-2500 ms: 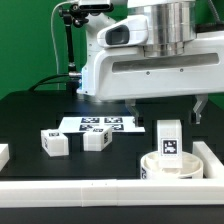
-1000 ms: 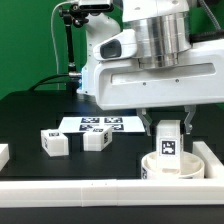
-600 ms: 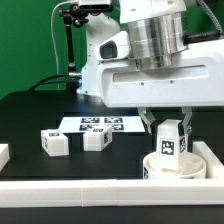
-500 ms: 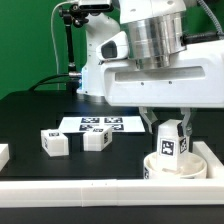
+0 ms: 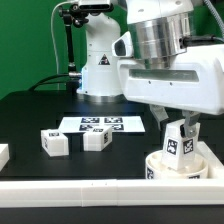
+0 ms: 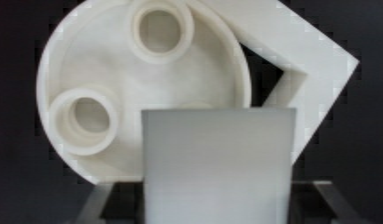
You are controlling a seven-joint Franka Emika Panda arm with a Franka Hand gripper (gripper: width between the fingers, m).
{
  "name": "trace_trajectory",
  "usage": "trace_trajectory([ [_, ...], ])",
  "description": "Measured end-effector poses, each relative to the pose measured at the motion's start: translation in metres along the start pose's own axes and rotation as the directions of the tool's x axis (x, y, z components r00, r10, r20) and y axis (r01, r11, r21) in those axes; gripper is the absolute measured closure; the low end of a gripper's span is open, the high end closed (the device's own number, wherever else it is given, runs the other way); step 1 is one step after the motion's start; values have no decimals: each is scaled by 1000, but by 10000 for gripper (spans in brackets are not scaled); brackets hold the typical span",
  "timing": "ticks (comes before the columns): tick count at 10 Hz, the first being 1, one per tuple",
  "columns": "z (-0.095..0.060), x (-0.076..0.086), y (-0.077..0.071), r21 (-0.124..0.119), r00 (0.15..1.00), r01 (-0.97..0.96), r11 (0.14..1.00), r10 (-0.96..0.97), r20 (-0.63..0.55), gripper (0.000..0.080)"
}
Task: Assemble stool
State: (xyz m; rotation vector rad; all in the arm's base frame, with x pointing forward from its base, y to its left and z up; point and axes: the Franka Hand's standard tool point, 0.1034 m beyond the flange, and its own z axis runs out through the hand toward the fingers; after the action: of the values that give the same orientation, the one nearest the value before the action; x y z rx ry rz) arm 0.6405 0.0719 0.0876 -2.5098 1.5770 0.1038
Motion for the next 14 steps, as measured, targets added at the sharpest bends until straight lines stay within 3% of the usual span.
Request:
trace_trajectory([
  [8,1,-5,-2,1,923,-385,923,385,13,459],
  [14,2,-10,-4,-4,781,-624,781,624,27,459],
])
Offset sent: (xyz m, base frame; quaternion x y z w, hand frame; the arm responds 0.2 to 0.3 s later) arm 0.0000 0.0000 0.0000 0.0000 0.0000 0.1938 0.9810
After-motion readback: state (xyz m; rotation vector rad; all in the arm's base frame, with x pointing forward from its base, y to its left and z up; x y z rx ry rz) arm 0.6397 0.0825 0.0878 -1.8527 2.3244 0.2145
